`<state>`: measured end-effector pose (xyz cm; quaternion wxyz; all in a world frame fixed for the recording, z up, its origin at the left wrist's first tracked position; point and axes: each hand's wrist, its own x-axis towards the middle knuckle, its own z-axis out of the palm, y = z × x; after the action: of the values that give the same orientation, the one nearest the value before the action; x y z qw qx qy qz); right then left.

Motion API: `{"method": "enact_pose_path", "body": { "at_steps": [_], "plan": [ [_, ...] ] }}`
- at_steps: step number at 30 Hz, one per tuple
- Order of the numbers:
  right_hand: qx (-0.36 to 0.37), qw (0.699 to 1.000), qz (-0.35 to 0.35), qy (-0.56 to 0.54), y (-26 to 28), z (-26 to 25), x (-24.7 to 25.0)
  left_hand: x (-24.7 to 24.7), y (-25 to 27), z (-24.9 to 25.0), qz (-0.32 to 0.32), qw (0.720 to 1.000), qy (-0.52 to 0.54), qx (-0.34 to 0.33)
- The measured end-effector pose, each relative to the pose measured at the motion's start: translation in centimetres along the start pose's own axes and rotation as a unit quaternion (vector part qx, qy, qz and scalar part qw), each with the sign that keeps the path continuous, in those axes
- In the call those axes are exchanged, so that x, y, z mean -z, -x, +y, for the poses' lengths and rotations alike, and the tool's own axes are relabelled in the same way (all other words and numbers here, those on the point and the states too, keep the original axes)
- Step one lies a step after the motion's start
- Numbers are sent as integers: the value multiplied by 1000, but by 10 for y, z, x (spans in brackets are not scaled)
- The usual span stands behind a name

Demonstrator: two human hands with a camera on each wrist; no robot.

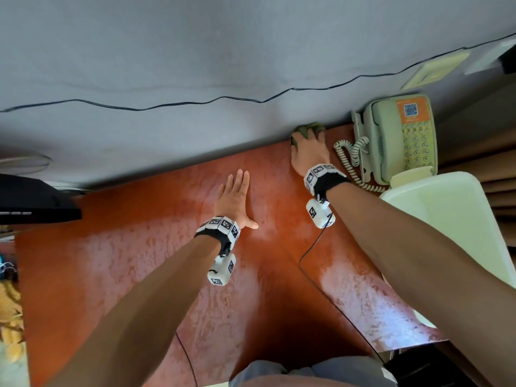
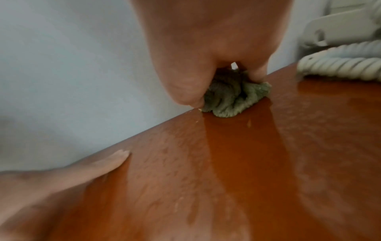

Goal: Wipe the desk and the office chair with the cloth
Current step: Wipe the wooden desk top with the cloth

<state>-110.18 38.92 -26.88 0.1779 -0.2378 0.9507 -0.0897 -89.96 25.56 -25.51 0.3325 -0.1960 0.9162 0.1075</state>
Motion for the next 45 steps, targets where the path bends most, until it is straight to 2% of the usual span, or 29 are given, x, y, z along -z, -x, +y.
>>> {"method": "enact_pose_path", "body": {
  "at_steps": [4,8,10,13,16,20,23,30,35,42,45],
  "plan": [
    [96,995,-36,-13,5,-31,-10,0,-1,1,-1,1000,6,-1],
    [215,970,-111,12,2,-74,-16,0,-2,1,0,1000,13,0],
    [242,960,-139,17,2,-90,-17,-1,-3,0,-4,1000,11,2],
    [253,957,-141,24,4,-97,-17,-1,-3,-2,-8,1000,4,2],
    [223,965,-137,7,4,-89,-19,-1,-3,-3,-8,1000,7,0],
    [97,993,-62,-20,-1,-55,-17,-1,-3,-1,-12,1000,6,8],
    [32,999,-25,-4,-10,-23,-10,0,-3,1,-14,1000,-2,14],
    [-107,992,-15,61,-37,11,0,1,-3,4,-10,1000,-3,21],
    [-222,971,-3,86,-57,17,0,0,-3,3,-6,1000,2,14],
    [-225,969,-6,98,-64,7,1,-2,-4,1,-6,1000,10,10],
    [-194,974,1,118,-54,-2,-9,-2,-4,0,-7,1000,10,12]
  ]
}}
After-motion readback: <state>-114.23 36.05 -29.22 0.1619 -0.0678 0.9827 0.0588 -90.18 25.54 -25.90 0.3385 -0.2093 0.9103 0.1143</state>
